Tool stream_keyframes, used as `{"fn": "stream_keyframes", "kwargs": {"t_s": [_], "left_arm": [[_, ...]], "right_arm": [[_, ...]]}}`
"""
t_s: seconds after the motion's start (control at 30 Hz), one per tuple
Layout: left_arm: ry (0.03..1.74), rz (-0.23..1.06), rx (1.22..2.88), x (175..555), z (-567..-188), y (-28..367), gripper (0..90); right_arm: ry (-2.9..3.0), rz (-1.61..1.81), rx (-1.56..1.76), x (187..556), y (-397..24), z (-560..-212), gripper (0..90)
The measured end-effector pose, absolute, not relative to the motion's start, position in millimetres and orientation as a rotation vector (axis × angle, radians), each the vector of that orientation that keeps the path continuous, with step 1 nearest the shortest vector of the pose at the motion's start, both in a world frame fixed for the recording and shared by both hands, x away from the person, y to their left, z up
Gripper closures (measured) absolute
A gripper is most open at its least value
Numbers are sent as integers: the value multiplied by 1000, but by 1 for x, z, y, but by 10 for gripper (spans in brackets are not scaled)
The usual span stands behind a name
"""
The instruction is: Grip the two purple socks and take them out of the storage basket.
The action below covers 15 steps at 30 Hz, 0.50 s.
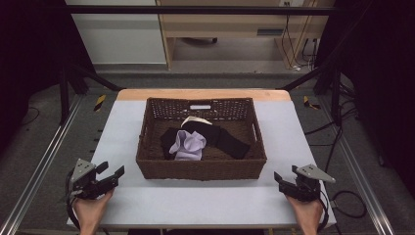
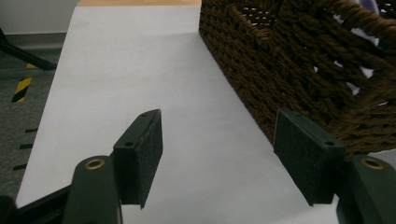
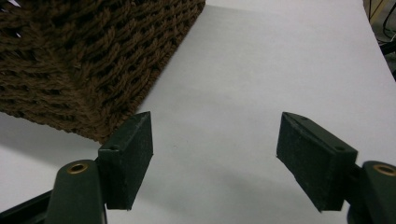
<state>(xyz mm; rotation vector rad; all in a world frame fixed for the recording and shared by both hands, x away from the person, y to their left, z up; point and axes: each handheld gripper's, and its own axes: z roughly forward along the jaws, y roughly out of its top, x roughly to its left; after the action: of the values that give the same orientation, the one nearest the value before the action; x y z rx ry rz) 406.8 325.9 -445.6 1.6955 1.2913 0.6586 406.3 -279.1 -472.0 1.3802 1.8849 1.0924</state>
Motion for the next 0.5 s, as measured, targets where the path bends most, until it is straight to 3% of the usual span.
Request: {"fn": "stream_keyframes", "kwargs": {"t_s": [0.5], "left_arm": [[1212,687,1595,398,-418,318,297]], "right_arm": [[1863,1138,1340,405,-276,-469,296]]}}
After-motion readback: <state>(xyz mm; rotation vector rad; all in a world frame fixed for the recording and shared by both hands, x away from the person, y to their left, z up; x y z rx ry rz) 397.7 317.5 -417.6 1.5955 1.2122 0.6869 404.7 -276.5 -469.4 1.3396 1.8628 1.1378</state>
